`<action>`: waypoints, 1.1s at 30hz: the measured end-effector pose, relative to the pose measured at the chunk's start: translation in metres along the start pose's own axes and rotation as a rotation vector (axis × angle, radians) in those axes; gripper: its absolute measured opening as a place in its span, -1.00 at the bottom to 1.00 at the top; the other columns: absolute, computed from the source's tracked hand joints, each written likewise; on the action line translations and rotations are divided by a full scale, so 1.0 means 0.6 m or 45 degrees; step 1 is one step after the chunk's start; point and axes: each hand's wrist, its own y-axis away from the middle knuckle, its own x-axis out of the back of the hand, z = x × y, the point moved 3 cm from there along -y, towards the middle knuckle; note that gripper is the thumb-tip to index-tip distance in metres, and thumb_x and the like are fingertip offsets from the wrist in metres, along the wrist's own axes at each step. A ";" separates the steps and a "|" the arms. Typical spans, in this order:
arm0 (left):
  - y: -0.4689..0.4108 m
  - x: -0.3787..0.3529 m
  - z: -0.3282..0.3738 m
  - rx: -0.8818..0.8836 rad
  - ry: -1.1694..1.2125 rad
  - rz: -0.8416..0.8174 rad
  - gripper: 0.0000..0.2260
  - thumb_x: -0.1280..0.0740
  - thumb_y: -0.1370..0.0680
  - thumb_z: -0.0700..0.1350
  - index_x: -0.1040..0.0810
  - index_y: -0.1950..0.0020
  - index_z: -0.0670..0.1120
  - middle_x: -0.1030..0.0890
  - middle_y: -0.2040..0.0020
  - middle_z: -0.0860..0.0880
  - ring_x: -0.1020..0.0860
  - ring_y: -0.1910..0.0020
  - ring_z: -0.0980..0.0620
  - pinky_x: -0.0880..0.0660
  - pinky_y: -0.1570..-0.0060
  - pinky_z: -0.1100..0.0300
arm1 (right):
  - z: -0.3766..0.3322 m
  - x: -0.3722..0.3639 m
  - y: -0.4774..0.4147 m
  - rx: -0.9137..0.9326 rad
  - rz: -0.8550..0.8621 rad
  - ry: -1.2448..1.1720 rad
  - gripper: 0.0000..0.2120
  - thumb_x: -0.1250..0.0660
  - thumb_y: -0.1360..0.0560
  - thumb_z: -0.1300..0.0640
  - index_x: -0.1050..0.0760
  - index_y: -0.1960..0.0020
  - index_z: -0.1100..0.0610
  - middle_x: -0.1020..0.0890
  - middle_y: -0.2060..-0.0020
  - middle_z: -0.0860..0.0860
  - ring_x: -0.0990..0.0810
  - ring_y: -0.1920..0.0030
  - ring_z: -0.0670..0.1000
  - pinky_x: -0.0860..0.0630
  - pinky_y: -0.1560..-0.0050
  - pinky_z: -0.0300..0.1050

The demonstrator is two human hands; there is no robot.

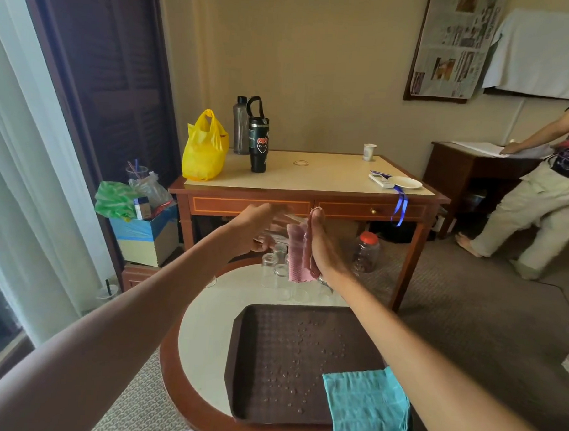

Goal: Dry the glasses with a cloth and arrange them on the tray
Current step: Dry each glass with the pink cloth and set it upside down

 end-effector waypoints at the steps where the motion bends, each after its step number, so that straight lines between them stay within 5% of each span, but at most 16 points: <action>1: -0.004 -0.002 -0.009 0.079 0.124 0.021 -0.77 -0.31 -0.62 0.04 -0.62 -0.12 -0.09 -0.61 -0.04 -0.11 -0.48 0.12 -0.01 -0.45 0.09 0.11 | -0.008 -0.009 0.000 0.128 0.032 -0.028 -0.49 0.08 -0.73 -0.07 -0.44 -0.19 0.32 -0.57 0.07 0.34 -0.63 0.18 0.09 -0.47 0.23 -0.43; 3: -0.005 -0.008 -0.025 0.252 0.351 0.024 -0.68 -0.27 -0.59 0.07 -0.59 -0.17 -0.13 -0.62 -0.09 -0.14 -0.47 0.06 -0.04 -0.47 0.08 0.08 | -0.017 -0.025 -0.003 0.309 0.086 -0.124 -0.62 -0.03 -0.72 -0.02 -0.39 -0.18 0.31 -0.51 0.07 0.38 -0.60 0.13 0.15 -0.54 0.15 -0.31; 7: -0.001 -0.021 -0.030 0.237 0.511 0.135 -0.67 -0.20 -0.61 0.06 -0.60 -0.16 -0.12 -0.67 -0.03 -0.16 -0.51 0.14 -0.04 -0.40 0.20 0.15 | -0.028 -0.031 -0.006 0.333 0.126 -0.100 -0.79 -0.05 -0.72 0.07 -0.39 -0.06 0.14 -0.50 0.17 0.02 -0.57 0.27 -0.21 -0.54 0.16 -0.27; 10: 0.002 -0.033 -0.014 -0.048 0.355 0.307 -0.65 -0.20 -0.56 0.15 -0.57 -0.13 -0.06 -0.67 0.04 -0.14 -0.55 0.19 -0.07 -0.46 0.19 0.12 | -0.051 -0.017 0.001 0.114 0.047 -0.066 -0.55 0.07 -0.73 -0.07 -0.44 0.06 0.18 -0.58 0.29 0.06 -0.58 0.39 -0.13 -0.52 0.31 -0.32; 13: 0.007 -0.030 -0.005 -0.347 -0.055 0.451 -0.42 -0.20 -0.37 0.32 -0.55 -0.22 -0.03 -0.67 -0.07 -0.09 -0.64 0.00 -0.18 -0.59 -0.09 -0.11 | -0.048 0.000 0.001 -0.338 -0.167 -0.025 -0.34 0.16 -0.70 -0.22 -0.48 0.18 0.20 -0.57 0.37 0.10 -0.54 0.44 0.00 -0.49 0.44 -0.26; 16: 0.016 -0.025 0.002 -0.807 -0.343 0.445 -0.62 -0.25 -0.48 0.27 -0.54 0.00 -0.02 -0.69 0.15 -0.01 -0.70 0.17 -0.08 -0.65 0.08 -0.13 | -0.025 0.006 0.015 -0.772 -0.379 -0.392 -0.51 -0.07 -0.65 -0.18 -0.44 0.06 0.25 -0.54 0.27 0.18 -0.42 0.46 -0.05 -0.40 0.57 -0.28; 20: 0.024 -0.021 0.001 -1.190 -0.537 0.417 -0.69 -0.24 -0.56 0.24 -0.48 0.06 -0.01 -0.67 0.19 -0.01 -0.67 0.23 -0.07 -0.62 0.21 -0.14 | -0.026 0.004 0.019 -0.814 -0.458 -0.465 -0.57 -0.13 -0.61 -0.15 -0.41 0.04 0.25 -0.50 0.30 0.16 -0.35 0.53 -0.10 -0.31 0.63 -0.33; 25: 0.000 -0.010 -0.008 -0.754 -0.080 0.461 -0.66 -0.22 -0.50 0.19 -0.57 -0.04 -0.02 -0.69 0.06 -0.03 -0.66 0.13 -0.06 -0.62 0.02 -0.08 | -0.040 -0.014 0.002 -0.274 -0.090 -0.060 -0.29 0.23 -0.69 -0.23 -0.47 0.22 0.20 -0.52 0.57 -0.04 -0.48 0.59 -0.11 -0.41 0.50 -0.30; 29: -0.006 -0.009 -0.009 -0.191 0.295 0.372 -0.63 -0.19 -0.59 0.11 -0.59 -0.17 -0.13 -0.69 -0.02 -0.21 -0.45 0.39 -0.01 -0.38 0.39 0.20 | -0.023 -0.032 -0.011 0.042 -0.019 0.002 -0.23 0.19 -0.63 -0.28 -0.53 0.15 0.29 -0.53 0.57 -0.07 -0.47 0.57 -0.13 -0.46 0.43 -0.27; 31: -0.005 -0.005 -0.008 -0.224 0.199 0.394 -0.55 -0.17 -0.56 0.13 -0.59 -0.20 -0.17 -0.69 0.02 -0.22 -0.50 0.38 -0.08 -0.43 0.41 0.18 | -0.025 -0.029 -0.013 -0.009 -0.051 0.015 -0.20 0.20 -0.65 -0.25 -0.55 0.10 0.36 -0.52 0.57 -0.06 -0.48 0.57 -0.13 -0.48 0.42 -0.30; 33: 0.001 0.000 -0.002 -0.411 -0.029 0.505 -0.49 -0.14 -0.49 0.18 -0.60 -0.21 -0.13 -0.69 0.06 -0.17 -0.63 0.20 -0.19 -0.60 0.16 0.00 | -0.029 -0.020 -0.015 -0.141 -0.128 0.019 -0.23 0.25 -0.69 -0.18 -0.53 0.17 0.31 -0.47 0.58 -0.03 -0.45 0.60 -0.14 -0.46 0.45 -0.35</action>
